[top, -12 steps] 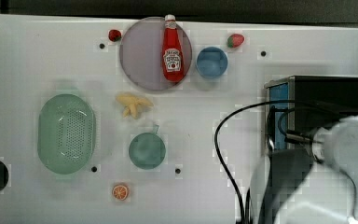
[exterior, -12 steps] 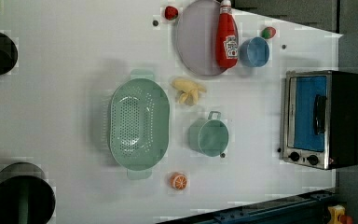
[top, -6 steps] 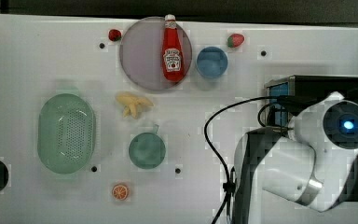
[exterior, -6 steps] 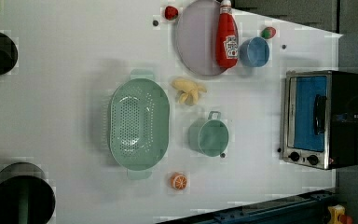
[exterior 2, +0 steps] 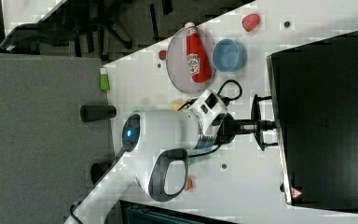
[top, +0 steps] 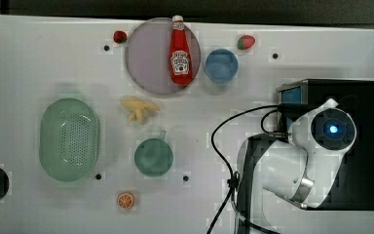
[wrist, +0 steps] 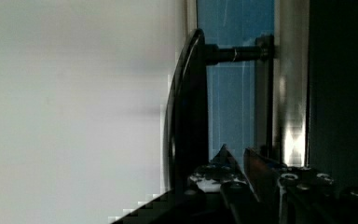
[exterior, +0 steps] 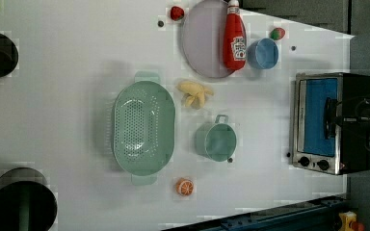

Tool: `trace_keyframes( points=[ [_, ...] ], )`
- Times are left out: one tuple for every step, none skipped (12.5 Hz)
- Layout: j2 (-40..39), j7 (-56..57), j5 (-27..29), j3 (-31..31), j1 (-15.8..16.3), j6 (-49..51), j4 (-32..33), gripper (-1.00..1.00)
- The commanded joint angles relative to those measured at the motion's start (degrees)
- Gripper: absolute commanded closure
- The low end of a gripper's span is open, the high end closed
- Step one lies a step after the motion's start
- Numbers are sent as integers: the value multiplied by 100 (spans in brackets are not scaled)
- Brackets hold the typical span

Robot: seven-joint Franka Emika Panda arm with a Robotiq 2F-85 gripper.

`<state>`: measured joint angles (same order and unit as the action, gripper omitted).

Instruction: Flap open oven.

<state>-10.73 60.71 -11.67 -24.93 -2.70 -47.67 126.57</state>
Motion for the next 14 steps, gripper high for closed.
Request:
trace_keyframes(
  points=[
    [97,207,15,-39,33,-113,80,65],
    [79,130,9,-33,44,-114,81,65],
    [92,46,-29,-16,79,-113,82,65],
    [92,-28,-126,-3,129,-102,116,65],
    [96,-143,-248,25,196,-106,151,65],
    [99,-359,-438,58,280,-99,175,65],
    [100,-695,-715,91,384,-98,222,65],
    [100,-1064,-981,134,483,-93,284,65],
    [99,-1364,-1178,182,583,-83,349,65],
    [97,-1600,-1320,239,673,-83,426,65],
    [91,-1846,-1450,313,744,-85,503,65],
    [78,-2087,-1589,403,808,-83,585,65],
    [48,-2386,-1789,495,862,-83,651,65],
    [-7,-2741,-2091,590,913,-79,691,65]
  ],
)
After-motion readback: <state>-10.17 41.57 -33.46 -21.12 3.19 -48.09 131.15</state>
